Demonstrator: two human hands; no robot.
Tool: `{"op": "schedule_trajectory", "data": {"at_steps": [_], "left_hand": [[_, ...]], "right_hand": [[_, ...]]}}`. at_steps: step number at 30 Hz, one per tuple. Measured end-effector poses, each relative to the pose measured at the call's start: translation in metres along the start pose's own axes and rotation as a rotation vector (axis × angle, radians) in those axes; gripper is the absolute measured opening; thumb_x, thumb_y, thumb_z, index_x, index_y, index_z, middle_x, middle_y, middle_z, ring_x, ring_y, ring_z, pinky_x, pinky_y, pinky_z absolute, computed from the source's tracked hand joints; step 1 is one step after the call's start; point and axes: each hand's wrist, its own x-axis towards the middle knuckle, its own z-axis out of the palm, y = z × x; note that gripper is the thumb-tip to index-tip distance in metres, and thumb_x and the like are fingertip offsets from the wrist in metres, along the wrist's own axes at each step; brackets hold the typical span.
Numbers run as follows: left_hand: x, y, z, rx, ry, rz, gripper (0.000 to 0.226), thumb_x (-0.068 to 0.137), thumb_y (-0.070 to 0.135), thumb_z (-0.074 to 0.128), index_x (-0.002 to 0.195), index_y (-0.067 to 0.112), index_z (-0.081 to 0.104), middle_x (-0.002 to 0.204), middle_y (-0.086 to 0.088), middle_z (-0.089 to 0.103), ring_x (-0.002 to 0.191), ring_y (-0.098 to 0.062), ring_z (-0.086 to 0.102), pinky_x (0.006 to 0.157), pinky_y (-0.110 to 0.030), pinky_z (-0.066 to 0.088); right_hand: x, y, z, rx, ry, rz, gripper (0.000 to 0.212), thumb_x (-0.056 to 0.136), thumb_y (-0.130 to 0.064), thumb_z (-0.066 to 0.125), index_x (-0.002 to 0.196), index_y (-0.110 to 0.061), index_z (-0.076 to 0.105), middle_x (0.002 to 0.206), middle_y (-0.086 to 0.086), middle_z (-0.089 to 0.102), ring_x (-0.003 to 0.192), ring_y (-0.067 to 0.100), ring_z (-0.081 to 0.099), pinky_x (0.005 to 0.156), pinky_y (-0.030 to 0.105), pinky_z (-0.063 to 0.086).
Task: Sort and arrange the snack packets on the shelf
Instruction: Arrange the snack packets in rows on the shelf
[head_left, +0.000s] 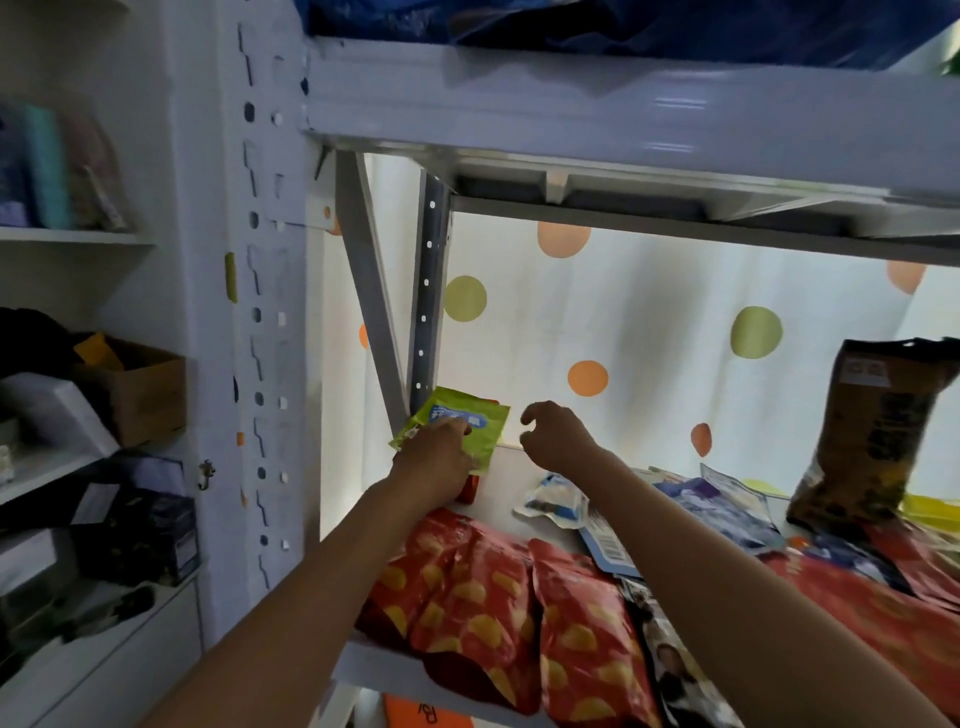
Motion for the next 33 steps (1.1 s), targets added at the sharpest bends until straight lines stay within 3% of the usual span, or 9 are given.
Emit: {"op": "schedule_trajectory", "data": {"at_steps": [3,7,11,18,23,26,29,31,33], "left_hand": [[-0.002,0.015,0.006,0.013,-0.042,0.056,0.044,0.094,0.021,0.054,0.137,0.017,0.048,0.142,-0.012,0.049,0.124,-0.028,0.051,0.097,-0.03,0.041],[-0.007,0.031,0.017,0.018,-0.061,0.145,0.039,0.094,0.024,0.056,0.132,0.017,0.053,0.137,-0.009,0.052,0.122,-0.025,0.051,0.095,-0.032,0.041],[-0.012,0.039,0.025,0.012,-0.088,0.159,0.039,0.094,0.023,0.056,0.131,0.015,0.053,0.138,-0.009,0.051,0.125,-0.025,0.048,0.099,-0.032,0.038],[-0.026,0.043,0.025,-0.023,-0.059,0.133,0.035,0.092,0.022,0.057,0.127,0.016,0.056,0.136,-0.007,0.054,0.123,-0.024,0.05,0.1,-0.031,0.039],[-0.045,0.043,0.018,-0.105,-0.03,0.102,0.035,0.09,0.017,0.058,0.125,0.015,0.058,0.131,-0.005,0.058,0.118,-0.022,0.053,0.097,-0.029,0.043],[-0.053,0.041,0.011,-0.197,-0.03,0.07,0.042,0.09,0.017,0.062,0.131,0.018,0.055,0.136,-0.003,0.056,0.121,-0.02,0.052,0.098,-0.03,0.044],[-0.063,0.044,0.007,-0.269,-0.016,0.05,0.062,0.087,0.023,0.07,0.142,0.021,0.043,0.145,-0.002,0.046,0.128,-0.02,0.047,0.097,-0.024,0.039],[-0.068,0.046,0.005,-0.335,-0.008,0.024,0.075,0.084,0.029,0.074,0.147,0.02,0.035,0.146,0.0,0.042,0.129,-0.02,0.045,0.099,-0.026,0.038],[-0.074,0.049,0.001,-0.463,-0.004,-0.021,0.075,0.081,0.03,0.077,0.145,0.019,0.038,0.137,0.004,0.045,0.12,-0.015,0.048,0.095,-0.029,0.042]], "right_hand": [[-0.009,0.026,-0.01,-0.194,-0.061,0.029,0.035,0.083,-0.02,0.063,0.117,-0.01,0.062,0.125,0.01,0.062,0.111,0.028,0.059,0.091,0.032,0.049],[-0.026,0.048,-0.008,-0.285,-0.402,0.045,0.081,0.069,-0.054,0.079,0.137,-0.022,0.05,0.141,0.004,0.049,0.128,0.026,0.049,0.106,0.037,0.043],[-0.039,0.056,0.002,-0.409,-0.439,-0.071,0.047,0.078,-0.049,0.066,0.114,-0.02,0.059,0.127,0.008,0.059,0.113,0.03,0.055,0.097,0.041,0.048],[-0.059,0.044,0.008,-0.592,-0.318,-0.201,0.037,0.09,-0.039,0.055,0.116,-0.015,0.064,0.105,0.012,0.067,0.093,0.033,0.063,0.077,0.035,0.053],[-0.073,0.05,-0.014,-0.353,-0.203,-0.231,0.031,0.093,-0.032,0.049,0.095,-0.007,0.067,0.105,0.017,0.067,0.099,0.034,0.062,0.081,0.036,0.05],[-0.082,0.045,-0.039,-0.205,-0.098,-0.239,0.031,0.09,-0.029,0.047,0.082,-0.005,0.064,0.096,0.02,0.069,0.091,0.034,0.063,0.072,0.034,0.043],[-0.089,0.042,-0.058,0.026,0.016,-0.192,0.019,0.086,-0.007,0.05,0.077,0.003,0.064,0.08,0.02,0.068,0.075,0.03,0.062,0.063,0.032,0.037],[-0.096,0.038,-0.07,0.254,0.036,-0.162,0.02,0.087,-0.007,0.054,0.079,0.008,0.063,0.072,0.022,0.064,0.064,0.024,0.055,0.063,0.032,0.04],[-0.107,0.031,-0.083,0.468,0.022,-0.175,0.023,0.091,-0.01,0.057,0.086,0.01,0.066,0.077,0.029,0.066,0.067,0.021,0.059,0.062,0.034,0.047]]}}
